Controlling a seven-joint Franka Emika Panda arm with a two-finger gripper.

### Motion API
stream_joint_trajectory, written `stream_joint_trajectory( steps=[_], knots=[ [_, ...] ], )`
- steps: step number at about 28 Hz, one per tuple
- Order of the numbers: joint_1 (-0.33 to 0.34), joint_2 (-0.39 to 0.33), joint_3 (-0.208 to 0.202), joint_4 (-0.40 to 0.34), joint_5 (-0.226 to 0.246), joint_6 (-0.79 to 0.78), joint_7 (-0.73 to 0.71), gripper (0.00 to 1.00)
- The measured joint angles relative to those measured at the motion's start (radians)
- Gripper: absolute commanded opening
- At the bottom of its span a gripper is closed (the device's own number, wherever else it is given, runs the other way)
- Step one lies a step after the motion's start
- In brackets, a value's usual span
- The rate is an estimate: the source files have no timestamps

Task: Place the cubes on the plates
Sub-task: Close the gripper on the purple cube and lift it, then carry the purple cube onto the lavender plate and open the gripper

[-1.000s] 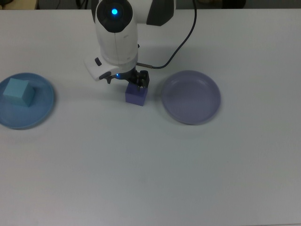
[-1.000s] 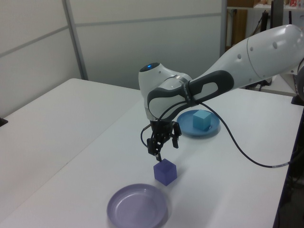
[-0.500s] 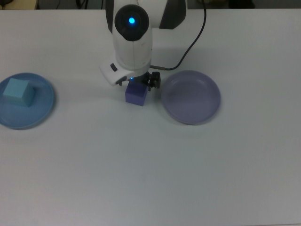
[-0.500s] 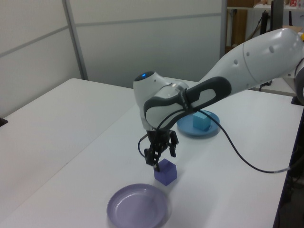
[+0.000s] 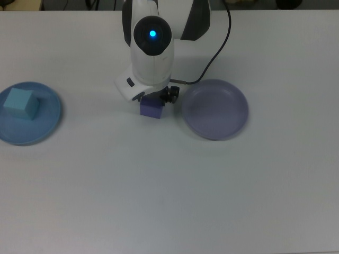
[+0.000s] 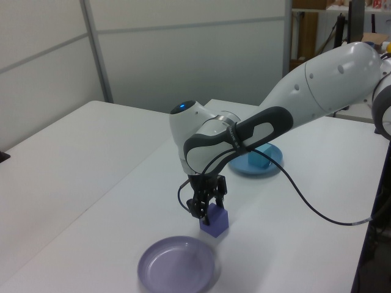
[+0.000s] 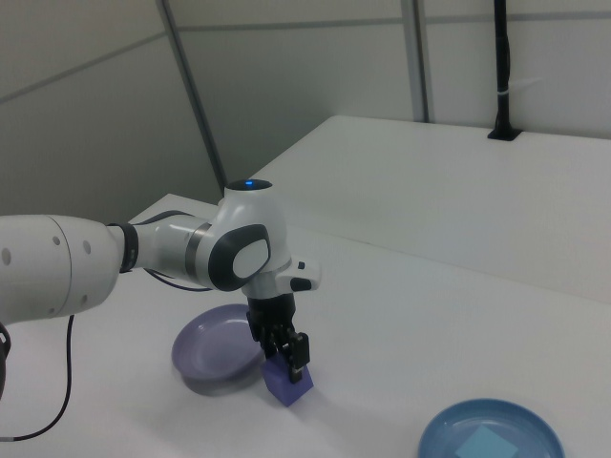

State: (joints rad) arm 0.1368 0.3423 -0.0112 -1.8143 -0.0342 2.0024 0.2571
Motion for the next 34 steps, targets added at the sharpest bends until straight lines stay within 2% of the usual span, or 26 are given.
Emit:
stream_joint_trajectory(
  steps=[4,8,14,17,21,22,23,24,30,34],
  knots=[
    [0.002,-0.003,0.0,0.004,-0.005,0.0,0.0,0.05],
    [0.004,-0.027,0.016,0.01,-0.005,-0.001,0.0,0.1],
    [0.007,-0.095,0.087,0.018,-0.006,-0.028,0.001,0.12],
    [0.01,-0.108,0.134,0.018,-0.026,-0.029,0.018,0.14],
    [0.012,-0.098,0.182,0.017,-0.069,-0.029,0.053,0.34],
    [0.013,-0.093,0.193,0.017,-0.078,-0.028,0.061,0.71],
    [0.013,-0.084,0.207,0.017,-0.091,-0.027,0.073,0.91],
    [0.013,-0.078,0.215,0.017,-0.099,-0.025,0.08,0.97],
    [0.035,-0.034,0.234,0.018,-0.147,0.022,0.091,1.0],
    [0.049,-0.028,0.235,0.024,-0.154,0.03,0.096,1.0]
  ],
)
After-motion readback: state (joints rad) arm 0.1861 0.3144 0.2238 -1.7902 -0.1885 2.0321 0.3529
